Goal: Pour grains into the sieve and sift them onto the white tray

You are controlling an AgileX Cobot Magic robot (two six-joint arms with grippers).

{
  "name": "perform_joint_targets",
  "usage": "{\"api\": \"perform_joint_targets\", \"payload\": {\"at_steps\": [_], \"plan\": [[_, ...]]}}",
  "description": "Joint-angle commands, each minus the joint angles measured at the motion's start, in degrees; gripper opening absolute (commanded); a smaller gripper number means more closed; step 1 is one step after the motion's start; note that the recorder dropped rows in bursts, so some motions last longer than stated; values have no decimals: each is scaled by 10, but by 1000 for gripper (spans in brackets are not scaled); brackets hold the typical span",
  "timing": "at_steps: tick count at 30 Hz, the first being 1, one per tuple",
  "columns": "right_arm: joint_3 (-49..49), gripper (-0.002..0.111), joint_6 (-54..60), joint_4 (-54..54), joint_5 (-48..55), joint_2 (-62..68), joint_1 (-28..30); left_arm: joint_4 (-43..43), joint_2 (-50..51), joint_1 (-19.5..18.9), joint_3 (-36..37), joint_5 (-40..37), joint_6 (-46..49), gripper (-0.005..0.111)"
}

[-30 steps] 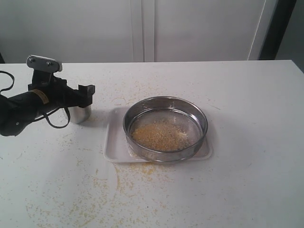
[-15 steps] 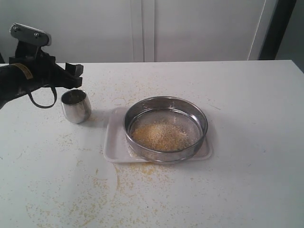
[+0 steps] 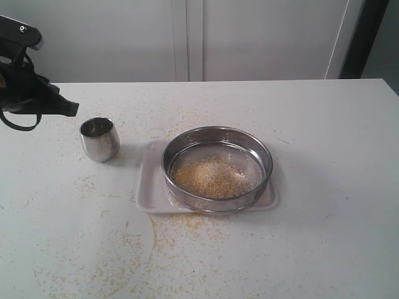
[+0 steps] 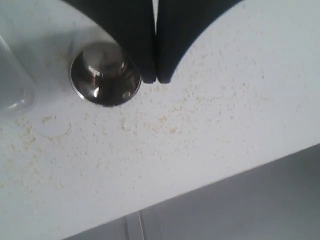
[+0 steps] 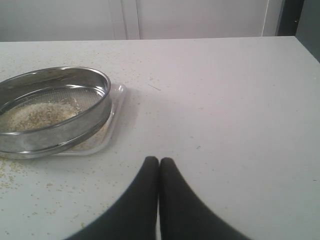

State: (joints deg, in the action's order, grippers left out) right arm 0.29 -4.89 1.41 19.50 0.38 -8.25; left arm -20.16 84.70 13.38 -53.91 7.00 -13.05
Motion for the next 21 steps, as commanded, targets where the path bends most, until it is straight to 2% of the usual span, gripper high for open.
{"api": "perform_joint_targets", "payload": {"at_steps": [1, 7, 12, 21], "plan": [[-3, 0, -1, 0, -2, -4, -2, 5, -20, -5, 2, -128, -1, 0], [-3, 0, -1, 0, -2, -4, -2, 28, -42, -48, 2, -254, -1, 0], [-3, 0, -1, 0, -2, -4, -2, 35, -61, -87, 2, -305, -1, 0], [-3, 0, -1, 0, -2, -4, -2, 36, -74, -87, 2, -341, -41, 0]]}}
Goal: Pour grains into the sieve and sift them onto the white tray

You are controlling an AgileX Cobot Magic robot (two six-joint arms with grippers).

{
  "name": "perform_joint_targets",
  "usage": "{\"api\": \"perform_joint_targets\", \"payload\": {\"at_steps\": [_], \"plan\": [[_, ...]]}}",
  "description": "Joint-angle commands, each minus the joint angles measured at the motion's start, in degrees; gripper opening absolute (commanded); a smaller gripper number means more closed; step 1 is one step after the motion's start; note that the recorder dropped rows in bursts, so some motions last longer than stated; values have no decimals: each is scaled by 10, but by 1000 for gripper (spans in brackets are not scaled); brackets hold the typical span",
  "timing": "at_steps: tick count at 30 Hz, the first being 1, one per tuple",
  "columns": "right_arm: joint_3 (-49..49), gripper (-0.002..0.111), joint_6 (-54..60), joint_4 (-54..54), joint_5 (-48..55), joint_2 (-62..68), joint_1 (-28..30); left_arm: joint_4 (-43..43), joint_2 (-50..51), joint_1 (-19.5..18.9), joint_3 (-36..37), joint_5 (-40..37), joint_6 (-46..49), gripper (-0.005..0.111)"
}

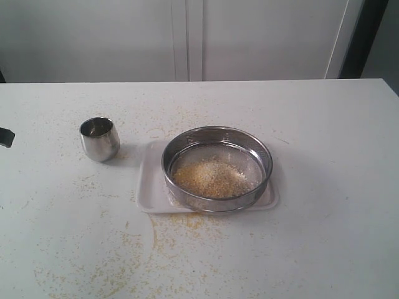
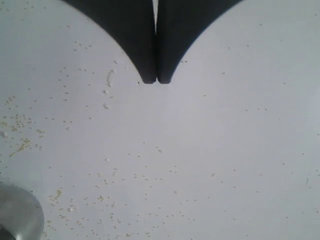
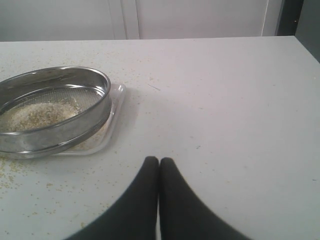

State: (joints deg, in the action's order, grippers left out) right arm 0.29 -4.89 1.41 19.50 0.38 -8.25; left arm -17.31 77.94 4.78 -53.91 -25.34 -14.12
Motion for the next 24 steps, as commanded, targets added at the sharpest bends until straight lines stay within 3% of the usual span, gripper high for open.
{"api": "perform_joint_targets", "payload": {"at_steps": [1, 24], "plan": [[-3, 0, -1, 0, -2, -4, -2, 8, -6, -1, 2, -18, -31, 0], [-3, 0, -1, 0, -2, -4, -2, -20, -6, -1, 2, -99, -37, 0]]}}
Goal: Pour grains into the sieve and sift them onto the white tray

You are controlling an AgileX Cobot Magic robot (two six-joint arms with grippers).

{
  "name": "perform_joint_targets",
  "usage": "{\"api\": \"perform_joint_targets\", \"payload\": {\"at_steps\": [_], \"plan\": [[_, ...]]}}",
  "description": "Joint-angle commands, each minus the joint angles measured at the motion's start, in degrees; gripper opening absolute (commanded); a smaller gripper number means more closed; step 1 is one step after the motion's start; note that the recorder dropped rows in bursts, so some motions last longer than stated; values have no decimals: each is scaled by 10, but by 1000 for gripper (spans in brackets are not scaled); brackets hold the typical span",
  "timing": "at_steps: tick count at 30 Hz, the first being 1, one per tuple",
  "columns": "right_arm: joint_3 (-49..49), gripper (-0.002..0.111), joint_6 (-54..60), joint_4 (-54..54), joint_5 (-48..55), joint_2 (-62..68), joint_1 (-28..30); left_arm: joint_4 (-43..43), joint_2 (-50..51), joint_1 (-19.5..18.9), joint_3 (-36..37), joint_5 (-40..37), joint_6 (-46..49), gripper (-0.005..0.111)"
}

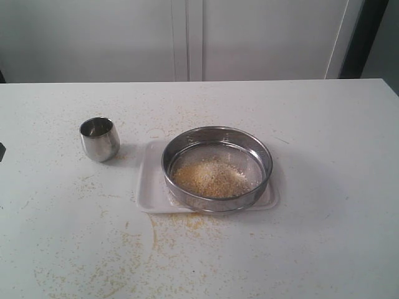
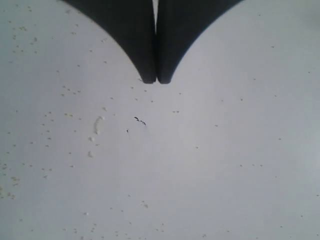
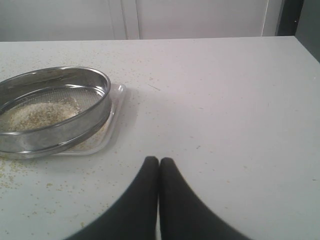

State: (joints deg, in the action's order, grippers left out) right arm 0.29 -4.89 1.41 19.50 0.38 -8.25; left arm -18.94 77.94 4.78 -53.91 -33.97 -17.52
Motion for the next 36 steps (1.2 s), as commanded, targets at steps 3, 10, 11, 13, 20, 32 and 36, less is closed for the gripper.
{"api": "perform_joint_targets", "payload": {"at_steps": [3, 10, 11, 13, 20, 32, 36], "plan": [[-3, 0, -1, 0, -2, -4, -2, -4, -6, -1, 2, -12, -3, 0], [-3, 0, -1, 0, -2, -4, -2, -4, -6, -1, 2, -12, -3, 0], [-3, 0, -1, 0, -2, -4, -2, -4, -6, -1, 2, -12, -3, 0], [-3, 0, -1, 0, -4, -4, -2, -4, -6, -1, 2, -12, -3, 0], [-3, 0, -1, 3, -132, -4, -2, -4, -6, -1, 2, -12, -3, 0], [-3, 0, -187, 3, -363, -4, -2, -4, -6, -1, 2, -2, -3, 0], [-3, 0, -155, 3, -363, -4, -2, -4, -6, -1, 2, -2, -3, 0]]}}
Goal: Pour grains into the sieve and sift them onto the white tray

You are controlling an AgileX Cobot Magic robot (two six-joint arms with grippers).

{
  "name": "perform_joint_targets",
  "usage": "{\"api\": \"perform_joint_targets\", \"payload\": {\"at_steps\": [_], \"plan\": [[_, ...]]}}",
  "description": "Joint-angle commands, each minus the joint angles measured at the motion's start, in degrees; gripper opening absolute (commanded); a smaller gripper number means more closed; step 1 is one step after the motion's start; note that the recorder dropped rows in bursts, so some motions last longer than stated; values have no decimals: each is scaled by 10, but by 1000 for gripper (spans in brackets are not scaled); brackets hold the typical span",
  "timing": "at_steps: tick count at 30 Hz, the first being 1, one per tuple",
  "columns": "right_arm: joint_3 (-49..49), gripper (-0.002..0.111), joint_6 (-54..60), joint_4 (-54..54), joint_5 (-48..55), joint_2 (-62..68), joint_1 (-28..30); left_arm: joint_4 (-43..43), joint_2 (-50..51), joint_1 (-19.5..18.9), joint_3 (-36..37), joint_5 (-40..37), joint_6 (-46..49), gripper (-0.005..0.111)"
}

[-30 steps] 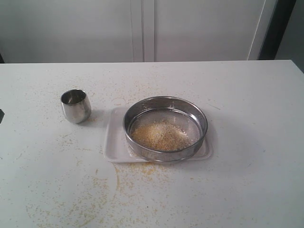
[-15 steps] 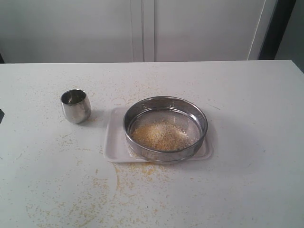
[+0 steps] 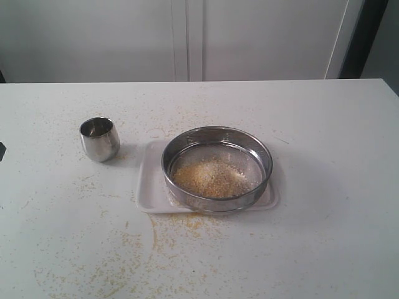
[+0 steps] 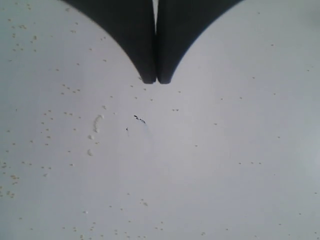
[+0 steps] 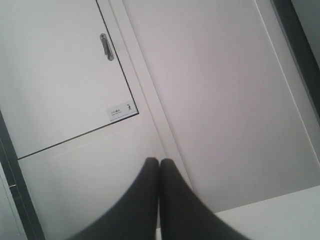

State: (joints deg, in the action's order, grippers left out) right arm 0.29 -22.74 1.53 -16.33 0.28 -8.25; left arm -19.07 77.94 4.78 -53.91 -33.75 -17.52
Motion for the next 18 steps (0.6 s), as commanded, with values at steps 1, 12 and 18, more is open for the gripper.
{"api": "perform_joint_targets", "payload": {"at_steps": [1, 12, 18], "plan": [[0, 0, 37, 2, -5, -3, -2, -3, -6, -1, 2, -4, -3, 0], [53, 0, 127, 2, -61, 95, -2, -3, -6, -1, 2, -4, -3, 0], [119, 0, 167, 1, -60, 197, -2, -3, -6, -1, 2, -4, -3, 0]]}}
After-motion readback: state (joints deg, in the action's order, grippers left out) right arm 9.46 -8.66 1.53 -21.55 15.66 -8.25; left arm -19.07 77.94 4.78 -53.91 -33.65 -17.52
